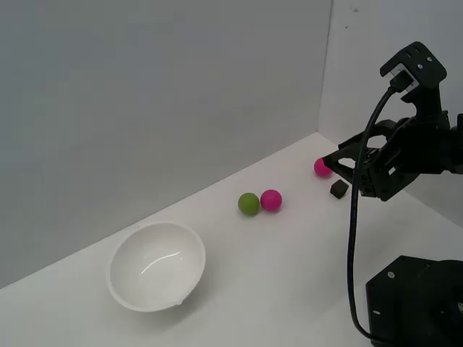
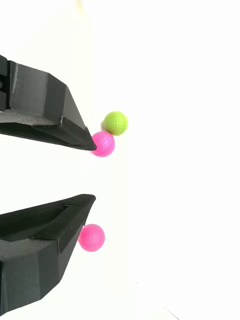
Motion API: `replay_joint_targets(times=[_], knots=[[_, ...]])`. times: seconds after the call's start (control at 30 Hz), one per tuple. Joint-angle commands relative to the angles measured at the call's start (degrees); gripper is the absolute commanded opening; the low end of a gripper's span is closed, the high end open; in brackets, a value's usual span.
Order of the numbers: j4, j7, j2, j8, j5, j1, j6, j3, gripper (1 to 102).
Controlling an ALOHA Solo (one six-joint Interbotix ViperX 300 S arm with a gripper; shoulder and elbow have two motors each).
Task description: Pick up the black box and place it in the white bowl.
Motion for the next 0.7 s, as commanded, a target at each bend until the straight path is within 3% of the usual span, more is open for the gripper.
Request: replay_joint_targets(times=[0.0,0.67], knots=[[0.4,0.4,3.5,0.9,0.3,-6.0,0.0,3.9,49],[0.4,0.4,3.0,0.9,0.2,-6.0,0.0,3.3,49]])
